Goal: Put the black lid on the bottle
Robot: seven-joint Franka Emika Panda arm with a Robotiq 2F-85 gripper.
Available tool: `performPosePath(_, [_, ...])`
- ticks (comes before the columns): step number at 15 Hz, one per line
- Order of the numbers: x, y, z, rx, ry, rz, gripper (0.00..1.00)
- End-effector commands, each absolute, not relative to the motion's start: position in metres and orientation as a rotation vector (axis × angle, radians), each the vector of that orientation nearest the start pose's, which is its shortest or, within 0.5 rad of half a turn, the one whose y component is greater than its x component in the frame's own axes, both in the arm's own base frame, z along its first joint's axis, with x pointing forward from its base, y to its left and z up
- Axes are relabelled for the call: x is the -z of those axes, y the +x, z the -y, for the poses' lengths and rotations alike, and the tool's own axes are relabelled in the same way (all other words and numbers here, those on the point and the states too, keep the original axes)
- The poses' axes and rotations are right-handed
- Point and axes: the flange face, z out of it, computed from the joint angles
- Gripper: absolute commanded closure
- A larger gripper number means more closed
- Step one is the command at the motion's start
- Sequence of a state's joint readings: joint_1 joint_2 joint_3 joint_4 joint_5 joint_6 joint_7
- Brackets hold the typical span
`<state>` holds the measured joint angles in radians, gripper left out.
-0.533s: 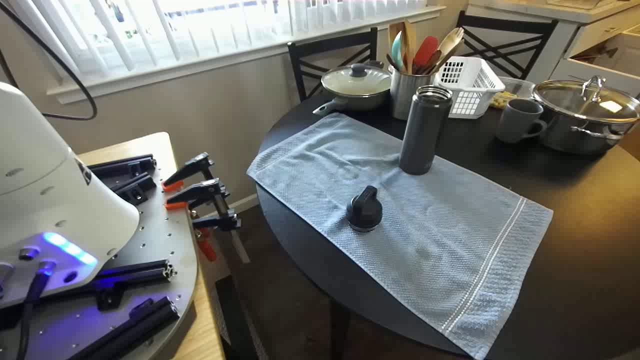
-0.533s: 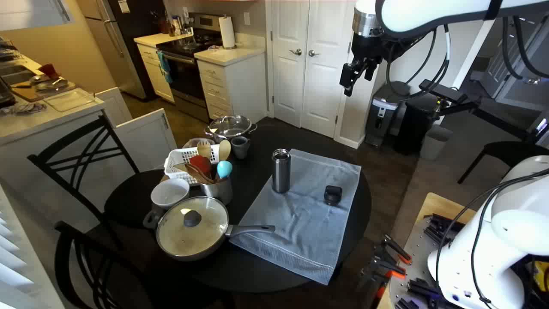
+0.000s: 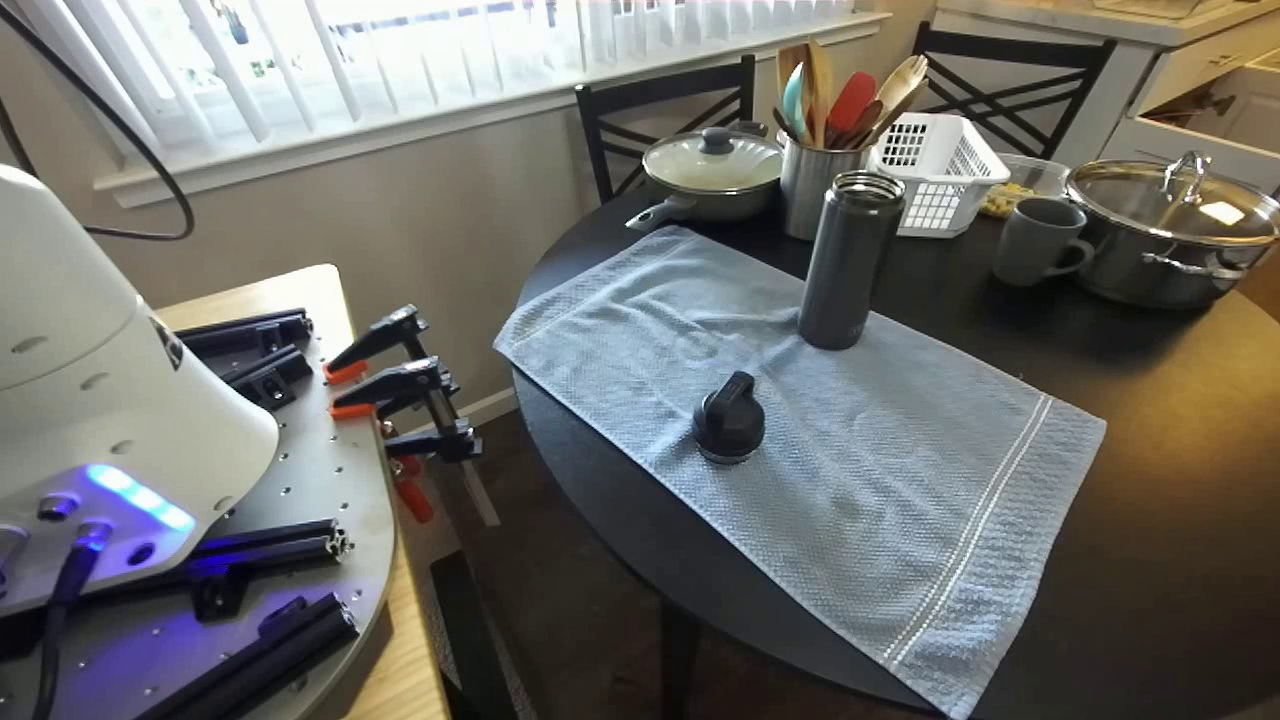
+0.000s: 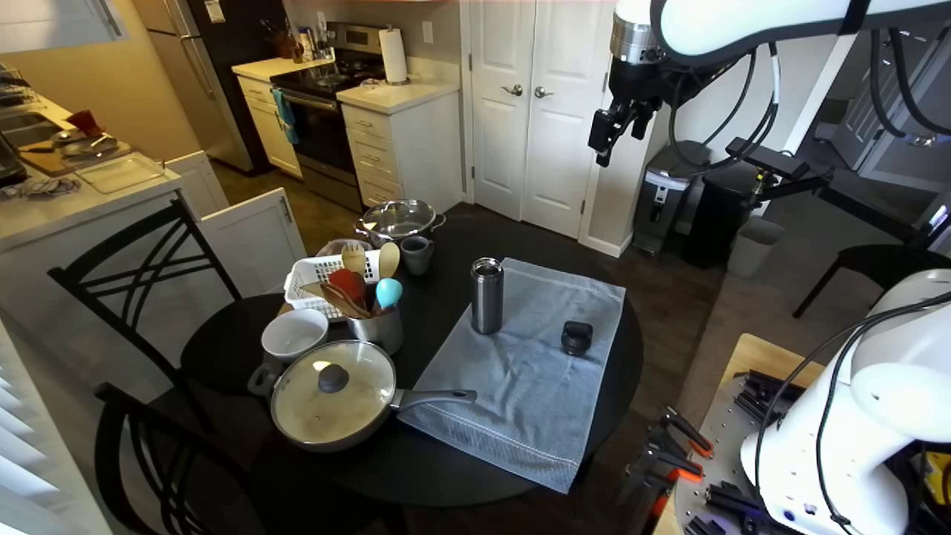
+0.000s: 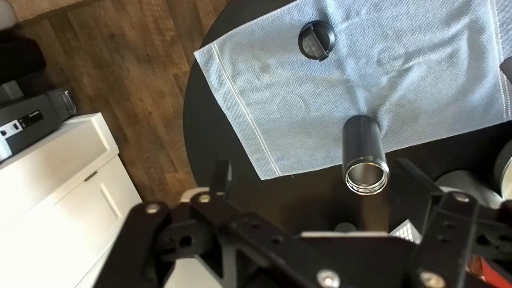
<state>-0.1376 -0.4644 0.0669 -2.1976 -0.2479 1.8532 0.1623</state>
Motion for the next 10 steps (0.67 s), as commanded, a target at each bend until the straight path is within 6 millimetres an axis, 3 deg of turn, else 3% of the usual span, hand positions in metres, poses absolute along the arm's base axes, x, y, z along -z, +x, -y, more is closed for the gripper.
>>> performPosePath(1, [-0.578, 0.424, 0.048, 0.238, -3.394, -0.287, 0.0])
performPosePath(3, [-0.562, 0.431, 0.067, 0.251, -3.39, -0.247, 0.0])
performPosePath(6, [-0.517, 0.441, 0.094, 0.291, -3.351, -0.079, 0.0])
performPosePath(10, [-0.448, 0.456, 0.105, 0.276, -3.276, 0.209, 0.0])
